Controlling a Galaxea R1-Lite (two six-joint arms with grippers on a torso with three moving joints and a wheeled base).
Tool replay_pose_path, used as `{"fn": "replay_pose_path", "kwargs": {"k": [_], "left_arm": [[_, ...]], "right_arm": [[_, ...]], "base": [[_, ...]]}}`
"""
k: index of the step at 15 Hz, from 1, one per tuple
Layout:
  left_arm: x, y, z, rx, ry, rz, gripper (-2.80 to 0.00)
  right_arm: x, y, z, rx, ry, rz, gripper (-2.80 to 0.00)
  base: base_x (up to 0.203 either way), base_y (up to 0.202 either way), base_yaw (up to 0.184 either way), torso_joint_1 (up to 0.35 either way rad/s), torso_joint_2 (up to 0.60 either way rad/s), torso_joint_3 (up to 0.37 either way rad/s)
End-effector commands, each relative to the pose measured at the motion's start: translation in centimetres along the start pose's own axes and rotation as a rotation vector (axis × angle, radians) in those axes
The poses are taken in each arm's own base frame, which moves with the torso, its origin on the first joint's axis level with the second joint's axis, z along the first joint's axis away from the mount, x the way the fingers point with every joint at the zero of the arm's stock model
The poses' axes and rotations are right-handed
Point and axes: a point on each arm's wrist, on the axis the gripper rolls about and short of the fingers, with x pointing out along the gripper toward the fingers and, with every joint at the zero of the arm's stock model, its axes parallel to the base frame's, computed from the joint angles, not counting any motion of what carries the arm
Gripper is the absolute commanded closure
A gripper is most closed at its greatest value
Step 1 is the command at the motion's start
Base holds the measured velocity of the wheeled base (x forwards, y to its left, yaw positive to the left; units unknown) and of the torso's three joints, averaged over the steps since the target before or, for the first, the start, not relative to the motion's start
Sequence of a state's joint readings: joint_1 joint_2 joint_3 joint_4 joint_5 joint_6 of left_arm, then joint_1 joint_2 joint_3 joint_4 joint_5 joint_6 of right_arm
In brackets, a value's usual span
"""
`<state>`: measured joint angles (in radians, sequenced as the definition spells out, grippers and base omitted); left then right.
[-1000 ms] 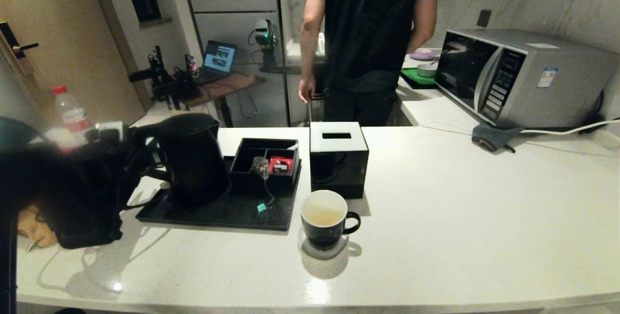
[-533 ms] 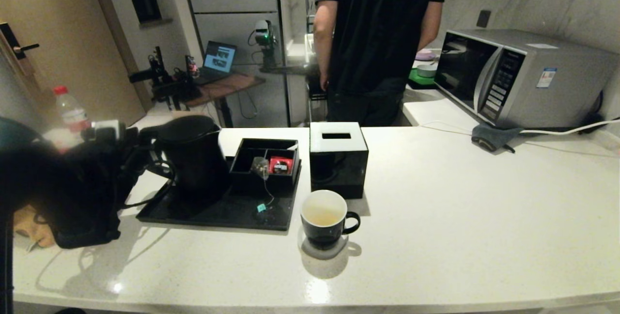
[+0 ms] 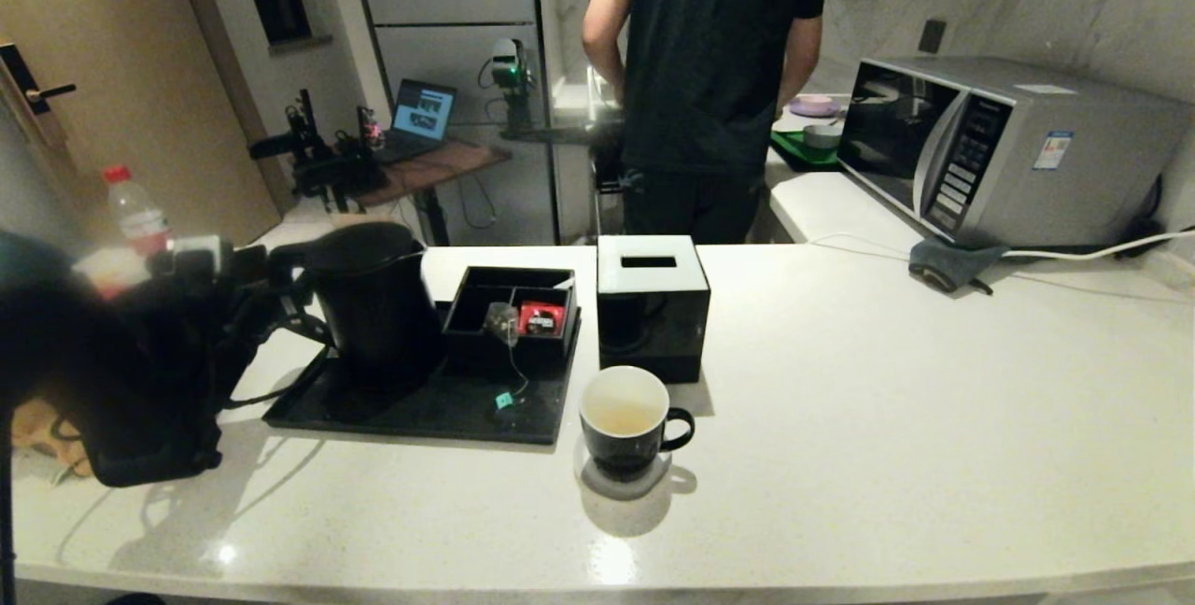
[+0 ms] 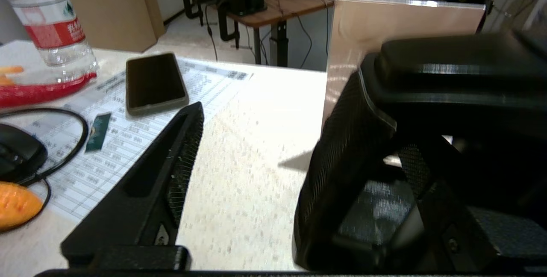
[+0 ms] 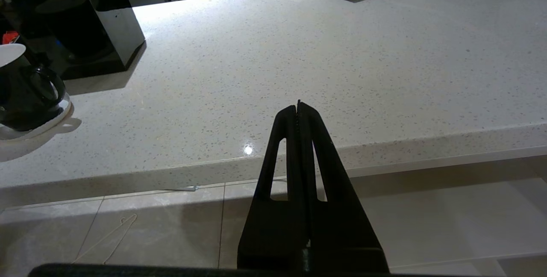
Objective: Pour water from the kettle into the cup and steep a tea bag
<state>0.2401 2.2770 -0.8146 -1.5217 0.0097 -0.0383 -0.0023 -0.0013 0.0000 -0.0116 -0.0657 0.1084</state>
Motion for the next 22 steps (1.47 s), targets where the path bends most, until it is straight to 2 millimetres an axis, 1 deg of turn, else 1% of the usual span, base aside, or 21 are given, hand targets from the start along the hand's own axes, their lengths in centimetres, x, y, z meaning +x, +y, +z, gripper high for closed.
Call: {"fn": "replay_pose_path", "kwargs": {"k": [1, 4, 11, 12, 16, 19, 22], "left_arm": [[-0.6, 0.3, 0.5, 0.000, -0.011, 0.008, -2.80], [-1.6, 0.6, 0.7, 0.001, 0.008, 0.014, -2.80], [-4.2, 0.7, 2.5, 0.001, 0.015, 0.022, -2.80], [-4.5, 0.7, 2.8, 0.000, 0.012, 0.024, 0.00], [-6.2, 0.6, 4.0, 0.000, 0.010, 0.022, 0.00], [-8.1, 0.6, 4.7, 0.001, 0.020, 0.026, 0.00], [-10.5, 0.8, 5.8, 0.001, 0.021, 0.033, 0.00]], "right_arm": [[0.0, 0.0, 0.0, 0.000, 0.001, -0.001, 0.00], [0.0, 0.0, 0.0, 0.001, 0.001, -0.001, 0.00], [0.0, 0.0, 0.0, 0.000, 0.001, -0.001, 0.00], [0.0, 0.0, 0.0, 0.000, 0.001, -0.001, 0.00], [0.0, 0.0, 0.0, 0.001, 0.001, -0.001, 0.00], [0.0, 0.0, 0.0, 0.000, 0.001, -0.001, 0.00], [0.0, 0.0, 0.0, 0.000, 0.001, -0.001, 0.00]], "base": [[0.000, 0.000, 0.000, 0.000, 0.00, 0.000], [0.000, 0.000, 0.000, 0.000, 0.00, 0.000], [0.000, 0.000, 0.000, 0.000, 0.00, 0.000], [0.000, 0.000, 0.000, 0.000, 0.00, 0.000], [0.000, 0.000, 0.000, 0.000, 0.00, 0.000], [0.000, 0.000, 0.000, 0.000, 0.00, 0.000], [0.000, 0.000, 0.000, 0.000, 0.00, 0.000]]}}
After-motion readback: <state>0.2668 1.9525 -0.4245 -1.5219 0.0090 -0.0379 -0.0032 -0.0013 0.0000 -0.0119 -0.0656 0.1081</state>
